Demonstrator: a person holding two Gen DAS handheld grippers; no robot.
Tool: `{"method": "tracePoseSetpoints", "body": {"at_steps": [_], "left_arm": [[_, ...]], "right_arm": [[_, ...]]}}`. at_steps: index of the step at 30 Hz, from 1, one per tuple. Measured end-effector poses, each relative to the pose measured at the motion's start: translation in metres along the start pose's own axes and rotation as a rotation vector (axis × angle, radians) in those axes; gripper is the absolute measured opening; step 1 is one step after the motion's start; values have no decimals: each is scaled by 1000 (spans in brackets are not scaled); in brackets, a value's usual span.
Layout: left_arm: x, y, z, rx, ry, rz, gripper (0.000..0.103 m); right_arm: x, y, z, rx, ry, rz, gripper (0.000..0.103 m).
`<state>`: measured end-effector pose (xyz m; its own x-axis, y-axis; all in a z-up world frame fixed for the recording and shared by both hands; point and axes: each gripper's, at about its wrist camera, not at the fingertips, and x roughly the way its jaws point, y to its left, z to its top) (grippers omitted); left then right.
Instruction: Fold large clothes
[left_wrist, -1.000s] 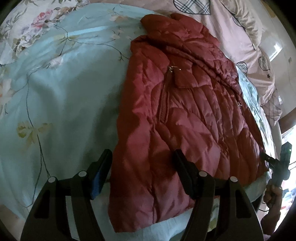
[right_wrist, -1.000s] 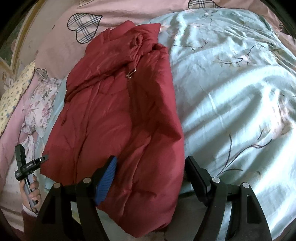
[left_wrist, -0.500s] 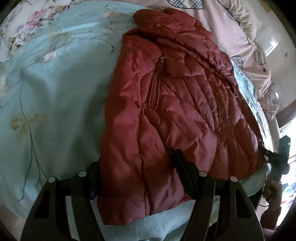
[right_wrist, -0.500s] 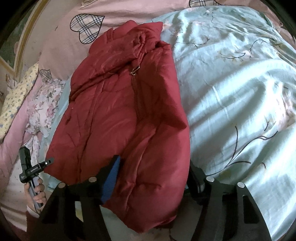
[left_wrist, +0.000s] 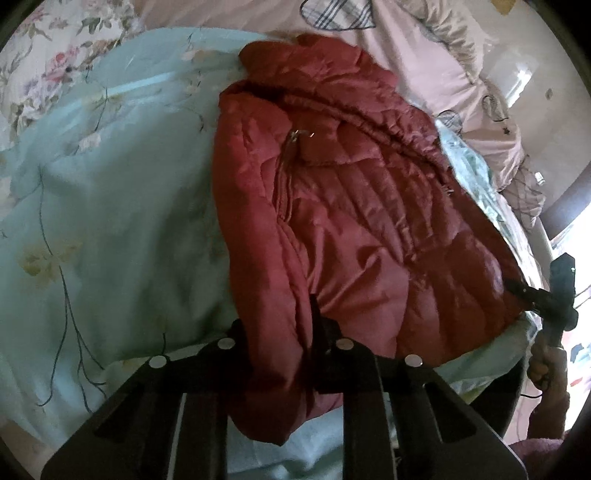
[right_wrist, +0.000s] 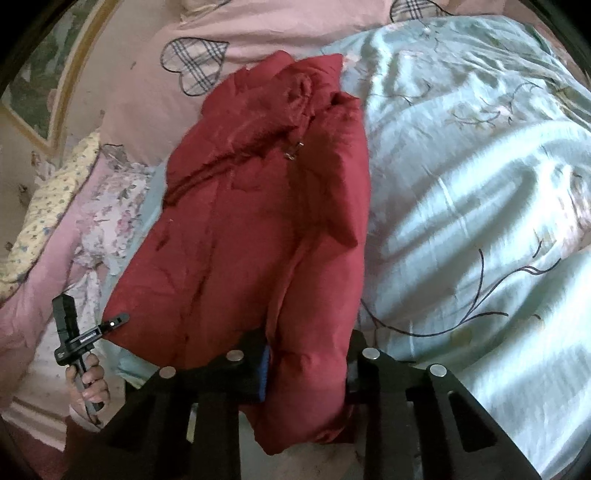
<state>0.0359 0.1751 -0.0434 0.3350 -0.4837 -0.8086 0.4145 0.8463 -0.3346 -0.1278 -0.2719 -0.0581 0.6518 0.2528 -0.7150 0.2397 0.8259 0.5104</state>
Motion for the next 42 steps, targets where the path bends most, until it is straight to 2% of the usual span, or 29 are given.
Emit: {"method": "tracePoseSetpoints", "body": {"at_steps": [5, 10, 14, 24, 28, 34, 42], "left_arm": [[-22, -5, 8, 25, -58, -38, 14], [-55, -7, 27, 34, -162, -105, 14], [-71, -9, 46, 34, -226, -126, 14], [-78, -14, 102, 13, -343, -123, 14], [-74, -15, 122, 7, -361, -98, 14], [-63, -16, 152, -25, -381, -102, 14], [-42, -23, 190, -61, -401, -25, 15]], "right_arm": [[-16, 0, 3, 5, -36, 92, 23], [-36, 0, 17, 29, -98, 206, 22], [-47, 7, 31, 30, -142, 258, 22], [-56, 26, 85, -13, -261, 274, 22], [-52, 28, 104, -23, -292, 270, 22], [-41, 34, 133, -31, -326, 240, 22], [-23, 36, 173, -10, -369, 218, 23]]}}
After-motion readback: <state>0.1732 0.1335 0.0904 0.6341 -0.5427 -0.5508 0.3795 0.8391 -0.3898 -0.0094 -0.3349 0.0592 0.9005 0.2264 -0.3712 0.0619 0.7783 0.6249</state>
